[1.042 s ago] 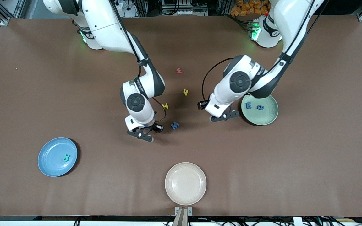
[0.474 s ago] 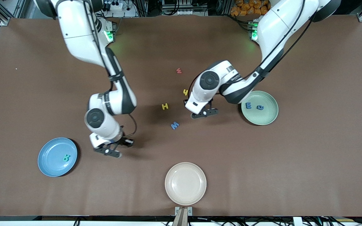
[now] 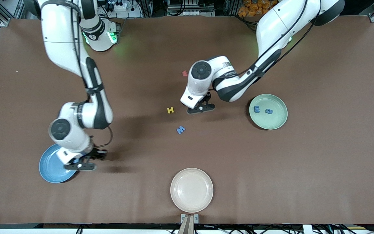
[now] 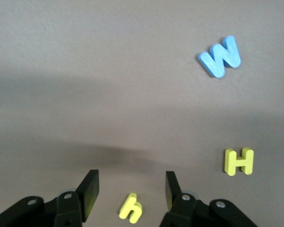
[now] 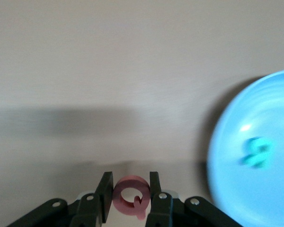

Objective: Sort uppercase to blue plate, lowercase to green plate
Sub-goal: 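Release the Q onto the blue plate while the left gripper lowers to h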

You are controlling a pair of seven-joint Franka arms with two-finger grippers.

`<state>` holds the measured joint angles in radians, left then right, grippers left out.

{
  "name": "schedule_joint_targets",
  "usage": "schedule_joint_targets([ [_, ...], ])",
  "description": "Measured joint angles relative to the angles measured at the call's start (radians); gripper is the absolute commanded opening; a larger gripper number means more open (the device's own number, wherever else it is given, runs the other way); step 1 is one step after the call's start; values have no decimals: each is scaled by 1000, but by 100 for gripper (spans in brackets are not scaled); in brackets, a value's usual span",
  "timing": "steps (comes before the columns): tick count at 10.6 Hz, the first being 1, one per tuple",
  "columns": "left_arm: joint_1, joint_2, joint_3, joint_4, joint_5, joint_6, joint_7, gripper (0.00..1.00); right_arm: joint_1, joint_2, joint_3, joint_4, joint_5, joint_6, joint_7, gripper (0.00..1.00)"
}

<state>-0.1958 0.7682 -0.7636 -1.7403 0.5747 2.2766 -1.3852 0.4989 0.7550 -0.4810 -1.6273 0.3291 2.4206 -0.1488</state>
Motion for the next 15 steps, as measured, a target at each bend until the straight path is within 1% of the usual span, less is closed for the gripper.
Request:
schedule_joint_targets([
  [2, -2, 25, -30, 0, 29, 0, -35, 66, -27, -1, -67, 0, 0, 0, -191, 0],
  [3, -2, 30, -31, 0, 29, 0, -35, 66, -44, -1, -87, 1, 0, 0, -274, 0],
  [4, 0, 31, -31, 2, 30, 0, -35, 66, -70, -1, -94, 1, 0, 2, -352, 0],
  [5, 2, 31, -31, 12, 30, 1, -35, 66, -102, -1, -95, 1, 0, 7, -420, 12],
  [6, 4, 31, -31, 32, 30, 1, -35, 66, -133, -1, -95, 3, 1, 9, -475, 74],
  [7, 8, 31, -32, 56, 30, 1, -35, 66, -156, -1, -95, 7, 1, 10, -506, 100],
  [10, 20, 21, -33, 91, 30, -17, -35, 66, -159, -1, -86, 10, 1, 10, -512, 100],
  [12, 20, 18, -33, 90, 30, -42, -35, 66, -153, -1, -83, 10, 2, 7, -511, 100],
  [15, 14, 9, -35, 69, 30, -44, -37, 66, -148, -2, -81, 13, 3, -23, -509, 100],
])
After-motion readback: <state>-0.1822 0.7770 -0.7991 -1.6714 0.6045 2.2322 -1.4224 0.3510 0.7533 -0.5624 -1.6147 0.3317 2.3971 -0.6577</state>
